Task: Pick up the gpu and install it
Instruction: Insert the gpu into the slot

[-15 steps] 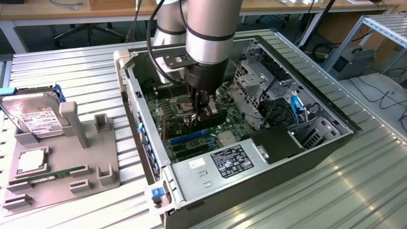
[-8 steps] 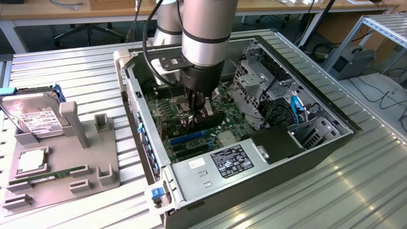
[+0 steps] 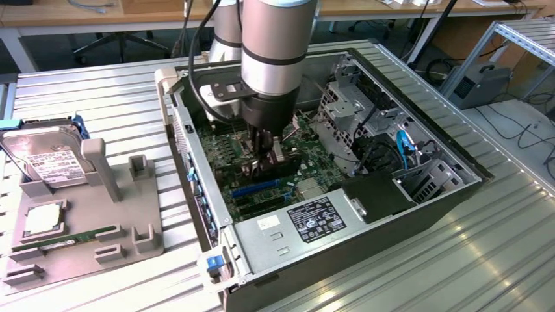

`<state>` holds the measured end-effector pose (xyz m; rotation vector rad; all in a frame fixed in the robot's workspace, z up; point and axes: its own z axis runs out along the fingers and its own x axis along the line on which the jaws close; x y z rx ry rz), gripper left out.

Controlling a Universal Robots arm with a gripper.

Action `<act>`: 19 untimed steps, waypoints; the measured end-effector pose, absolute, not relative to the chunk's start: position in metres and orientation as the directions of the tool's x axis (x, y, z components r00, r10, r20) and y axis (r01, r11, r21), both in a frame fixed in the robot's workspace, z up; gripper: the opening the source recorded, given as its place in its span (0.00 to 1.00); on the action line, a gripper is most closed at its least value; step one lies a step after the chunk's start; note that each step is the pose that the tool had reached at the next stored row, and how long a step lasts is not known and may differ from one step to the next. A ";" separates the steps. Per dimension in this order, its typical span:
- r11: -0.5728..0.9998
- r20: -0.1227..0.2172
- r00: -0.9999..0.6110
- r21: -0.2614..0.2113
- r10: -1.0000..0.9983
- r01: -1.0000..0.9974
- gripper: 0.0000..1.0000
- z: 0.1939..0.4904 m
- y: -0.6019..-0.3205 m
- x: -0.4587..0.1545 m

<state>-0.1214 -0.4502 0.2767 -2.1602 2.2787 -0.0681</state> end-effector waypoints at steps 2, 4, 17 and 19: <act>0.054 0.029 -0.055 -0.032 -0.998 -0.998 0.27 0.274 -0.450 -0.124; 0.055 0.030 -0.056 -0.032 -0.998 -0.998 0.27 0.273 -0.450 -0.125; 0.061 0.030 -0.062 -0.032 -0.998 -0.998 0.27 0.264 -0.450 -0.127; 0.062 0.030 -0.063 -0.032 -0.998 -0.998 0.27 0.262 -0.450 -0.127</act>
